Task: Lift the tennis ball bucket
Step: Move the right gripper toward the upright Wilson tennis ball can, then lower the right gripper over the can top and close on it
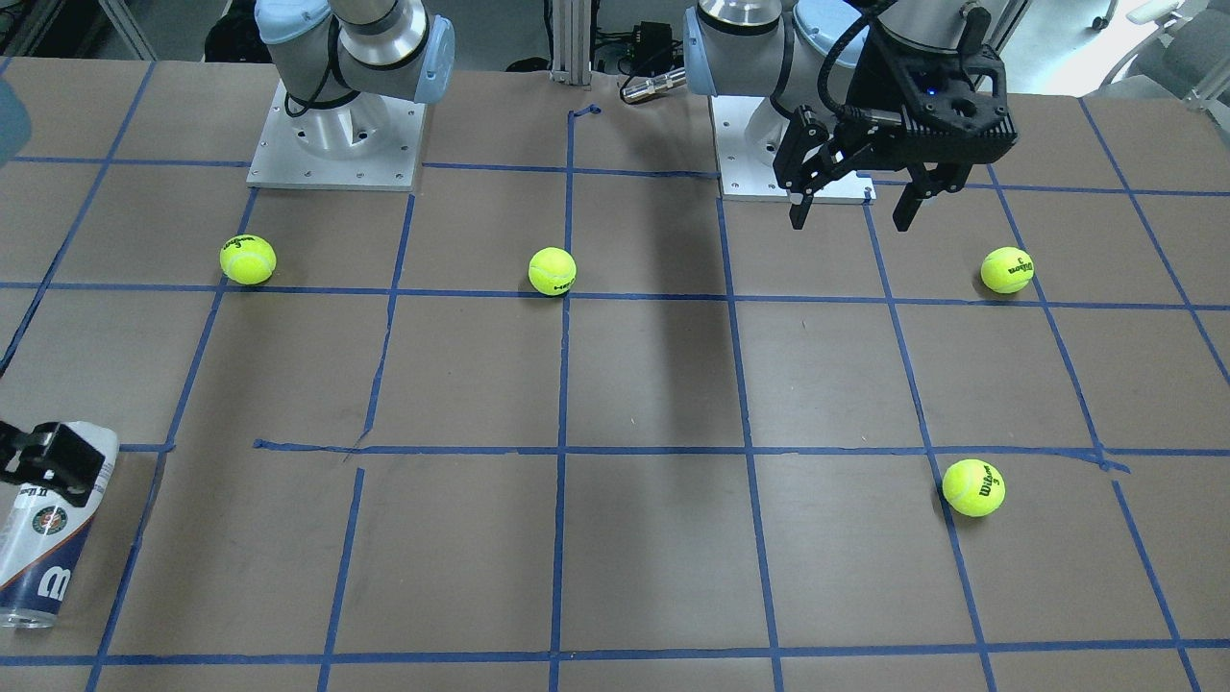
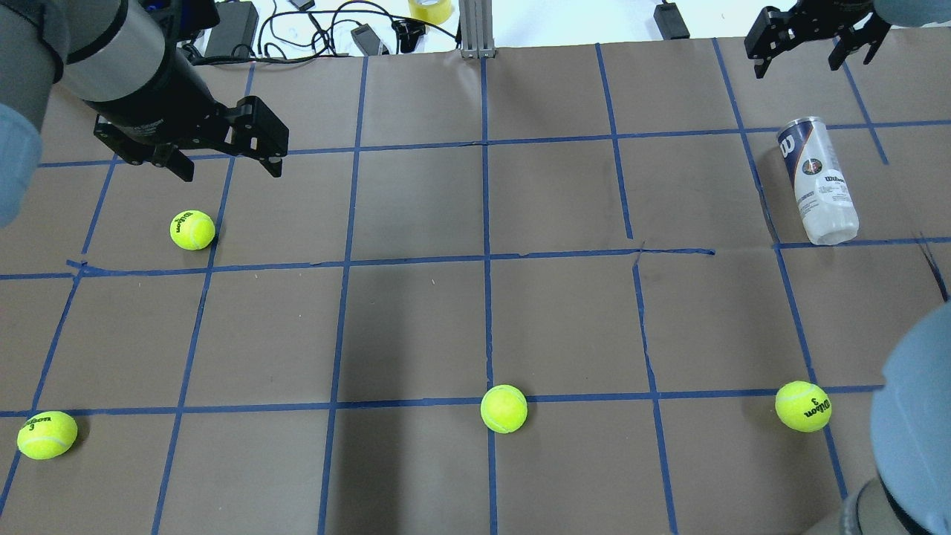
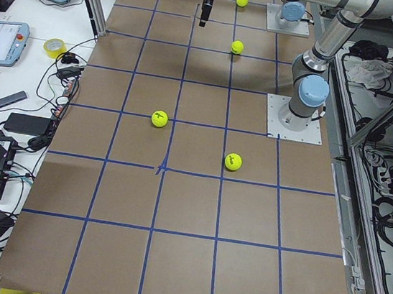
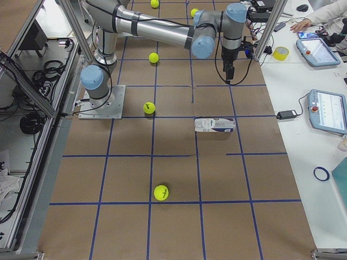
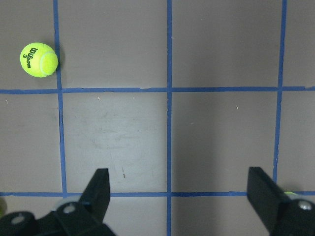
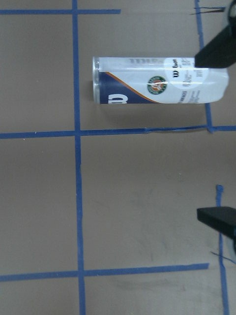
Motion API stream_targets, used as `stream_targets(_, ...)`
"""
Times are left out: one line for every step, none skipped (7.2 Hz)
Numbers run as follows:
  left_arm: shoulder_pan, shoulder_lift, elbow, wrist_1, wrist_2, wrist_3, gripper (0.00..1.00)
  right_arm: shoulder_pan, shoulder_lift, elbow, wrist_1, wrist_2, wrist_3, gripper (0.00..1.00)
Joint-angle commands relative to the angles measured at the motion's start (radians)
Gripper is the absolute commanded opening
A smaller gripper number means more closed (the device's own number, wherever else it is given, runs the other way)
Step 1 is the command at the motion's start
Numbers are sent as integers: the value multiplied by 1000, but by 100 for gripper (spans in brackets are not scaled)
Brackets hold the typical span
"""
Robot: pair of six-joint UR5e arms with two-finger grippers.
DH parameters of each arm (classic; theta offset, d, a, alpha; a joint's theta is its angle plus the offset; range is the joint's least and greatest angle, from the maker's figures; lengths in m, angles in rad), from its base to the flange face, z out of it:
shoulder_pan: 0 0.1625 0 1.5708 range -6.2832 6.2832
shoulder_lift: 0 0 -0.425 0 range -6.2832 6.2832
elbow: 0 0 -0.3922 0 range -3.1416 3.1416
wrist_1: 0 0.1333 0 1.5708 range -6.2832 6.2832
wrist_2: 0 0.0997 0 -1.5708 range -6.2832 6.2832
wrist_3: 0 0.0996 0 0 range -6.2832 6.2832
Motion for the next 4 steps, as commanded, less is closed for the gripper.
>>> stream_targets(1, 0, 2, 1, 2, 2, 100, -72, 156, -105, -30, 7, -49, 100)
stream_targets(1, -1, 0, 1, 1, 2, 100, -93, 202, -104, -48, 10, -58, 100)
stream_targets(3, -1, 3, 1, -1, 2, 100, -97, 237, -104, -103, 4, -102, 100)
stream_targets(3, 0, 5, 2, -1, 2, 100, -98, 251, -95, -117, 0, -109, 100)
